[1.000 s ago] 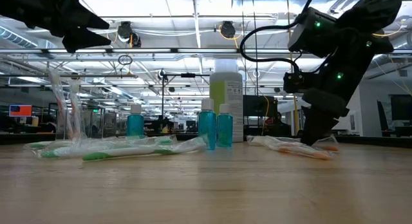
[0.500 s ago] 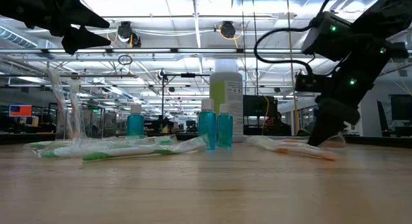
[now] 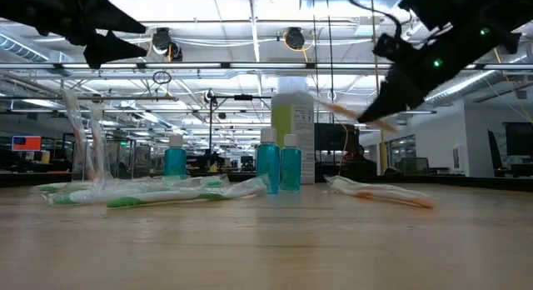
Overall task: Pick & Place toothbrushing station
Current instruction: Put the orange toothbrush into the left section of the transparent organizer
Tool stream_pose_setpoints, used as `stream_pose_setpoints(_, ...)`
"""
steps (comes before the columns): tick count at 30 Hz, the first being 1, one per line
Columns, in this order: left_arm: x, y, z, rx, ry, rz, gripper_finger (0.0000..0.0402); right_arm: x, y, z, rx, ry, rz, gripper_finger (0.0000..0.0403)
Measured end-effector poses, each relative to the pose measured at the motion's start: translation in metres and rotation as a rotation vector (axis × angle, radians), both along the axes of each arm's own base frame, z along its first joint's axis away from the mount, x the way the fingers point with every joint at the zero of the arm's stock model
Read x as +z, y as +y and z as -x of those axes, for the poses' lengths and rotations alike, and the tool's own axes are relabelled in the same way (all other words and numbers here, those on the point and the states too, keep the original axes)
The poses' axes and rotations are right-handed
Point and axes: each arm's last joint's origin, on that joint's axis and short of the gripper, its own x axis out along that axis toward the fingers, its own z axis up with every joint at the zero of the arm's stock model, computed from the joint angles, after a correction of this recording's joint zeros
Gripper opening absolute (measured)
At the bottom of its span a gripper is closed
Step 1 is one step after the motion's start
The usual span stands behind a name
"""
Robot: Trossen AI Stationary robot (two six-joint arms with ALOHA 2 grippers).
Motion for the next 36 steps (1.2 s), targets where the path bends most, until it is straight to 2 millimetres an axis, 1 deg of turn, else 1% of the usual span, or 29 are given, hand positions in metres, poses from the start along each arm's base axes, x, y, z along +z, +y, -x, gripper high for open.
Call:
stream_pose_setpoints(4, 0.0, 0.0, -0.011, -0.003, -0.001, -0.021, 0.0299, 0.01, 0.002, -0.008, 0.205, -0.099, -0.046, 0.0021)
stream_pose_setpoints(6, 0.001, -0.001, -0.018, -0.006, -0.014, -0.043, 0.0299, 0.012, 0.003, -0.012, 0.275, -0.137, -0.063, 0.0021)
stream_pose_setpoints(12, 0.002, -0.002, -0.045, -0.017, -0.045, -0.15, 0.0299, 0.016, 0.005, -0.014, 0.36, -0.178, -0.081, 0.0017)
stream_pose_setpoints(16, -0.002, -0.003, -0.064, -0.022, -0.049, -0.233, 0.0299, 0.021, 0.008, -0.016, 0.469, -0.221, -0.082, 0.0018)
stream_pose_setpoints(21, -0.007, -0.004, -0.085, -0.039, -0.106, -0.269, 0.0299, 0.026, 0.011, -0.017, 0.584, -0.281, -0.107, 0.0018)
stream_pose_setpoints(28, -0.017, -0.01, -0.114, -0.168, -0.243, -0.271, 0.0299, 0.028, 0.012, -0.017, 0.612, -0.296, -0.115, 0.0018)
stream_pose_setpoints(32, -0.022, -0.011, -0.136, -0.203, -0.229, -0.271, 0.0299, 0.028, 0.012, -0.017, 0.609, -0.298, -0.121, 0.0018)
stream_pose_setpoints(36, -0.02, -0.013, -0.159, -0.223, -0.219, -0.293, 0.0298, 0.028, 0.012, -0.018, 0.61, -0.298, -0.119, 0.0018)
